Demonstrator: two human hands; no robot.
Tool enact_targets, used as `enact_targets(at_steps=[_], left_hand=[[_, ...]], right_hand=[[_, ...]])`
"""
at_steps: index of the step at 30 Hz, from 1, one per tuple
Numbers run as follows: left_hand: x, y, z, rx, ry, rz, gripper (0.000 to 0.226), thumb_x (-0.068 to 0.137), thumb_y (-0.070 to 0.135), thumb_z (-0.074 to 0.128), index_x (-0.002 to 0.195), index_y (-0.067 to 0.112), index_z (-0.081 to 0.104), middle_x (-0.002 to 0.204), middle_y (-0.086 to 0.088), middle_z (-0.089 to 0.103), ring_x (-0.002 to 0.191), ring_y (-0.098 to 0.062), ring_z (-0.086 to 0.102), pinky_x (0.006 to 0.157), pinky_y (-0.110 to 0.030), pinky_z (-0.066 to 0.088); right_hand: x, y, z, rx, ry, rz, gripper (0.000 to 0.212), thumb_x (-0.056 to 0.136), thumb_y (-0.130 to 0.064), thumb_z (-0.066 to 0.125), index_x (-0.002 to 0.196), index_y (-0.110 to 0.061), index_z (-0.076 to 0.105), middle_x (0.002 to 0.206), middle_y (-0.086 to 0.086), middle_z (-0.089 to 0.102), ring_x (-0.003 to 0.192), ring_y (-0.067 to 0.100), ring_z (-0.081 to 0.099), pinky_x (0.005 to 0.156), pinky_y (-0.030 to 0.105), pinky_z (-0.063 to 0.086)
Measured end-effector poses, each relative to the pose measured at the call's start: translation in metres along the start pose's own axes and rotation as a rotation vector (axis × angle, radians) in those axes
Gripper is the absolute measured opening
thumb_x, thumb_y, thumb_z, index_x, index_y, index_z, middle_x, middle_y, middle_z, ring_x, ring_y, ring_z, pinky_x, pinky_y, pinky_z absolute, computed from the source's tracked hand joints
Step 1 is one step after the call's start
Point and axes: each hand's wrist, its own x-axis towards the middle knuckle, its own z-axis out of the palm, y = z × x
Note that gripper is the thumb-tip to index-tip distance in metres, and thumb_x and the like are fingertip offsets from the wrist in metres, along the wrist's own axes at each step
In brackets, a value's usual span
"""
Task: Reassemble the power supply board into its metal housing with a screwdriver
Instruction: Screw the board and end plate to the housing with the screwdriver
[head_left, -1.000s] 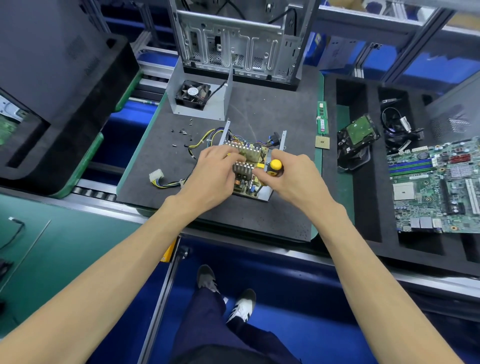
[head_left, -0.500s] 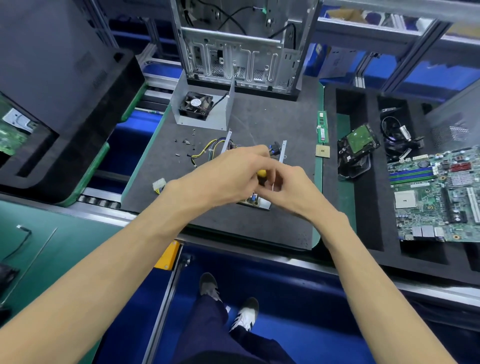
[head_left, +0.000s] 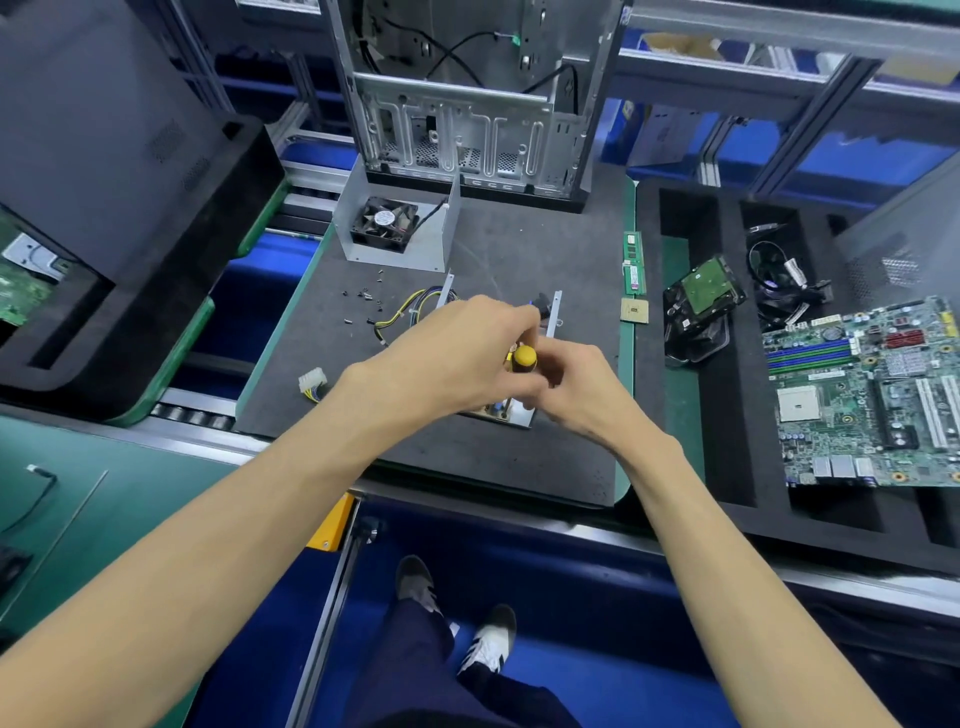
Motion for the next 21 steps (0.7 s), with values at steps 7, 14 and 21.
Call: enact_targets(at_steps=[7, 14, 21], left_hand=[[0.008, -0.002, -0.005, 0.003, -0.105, 0.092, 0.018, 0.092, 0.021, 0.063, 0.108, 0.022, 0.07, 0.09, 0.007, 0.049, 0.086, -0.021, 0.054, 0.077, -0.036, 0.044], [0.007, -0.006, -0.003, 0.03, -0.032, 0.047, 0.021, 0.09, 0.028, 0.064, 0.11, 0.02, 0.066, 0.095, 0.003, 0.059, 0.089, -0.022, 0.058, 0.078, -0.038, 0.047], [0.01, 0.001, 0.001, 0.022, -0.068, 0.05, 0.012, 0.09, 0.022, 0.063, 0.1, 0.017, 0.067, 0.087, 0.005, 0.053, 0.087, -0.026, 0.058, 0.075, -0.038, 0.047]], right_hand=[[0.008, 0.002, 0.007, -0.06, 0.124, -0.047, 0.046, 0.076, -0.023, 0.078, 0.07, -0.062, 0.055, 0.056, -0.002, 0.057, 0.051, 0.006, 0.041, 0.053, 0.013, 0.038], [-0.001, 0.009, 0.001, 0.049, 0.059, -0.081, 0.024, 0.084, -0.024, 0.075, 0.091, -0.045, 0.066, 0.069, -0.009, 0.064, 0.06, 0.018, 0.049, 0.062, 0.027, 0.046], [0.002, 0.009, 0.002, 0.032, 0.07, -0.041, 0.032, 0.079, -0.015, 0.078, 0.076, -0.041, 0.059, 0.058, -0.012, 0.056, 0.054, 0.006, 0.042, 0.056, 0.013, 0.037]])
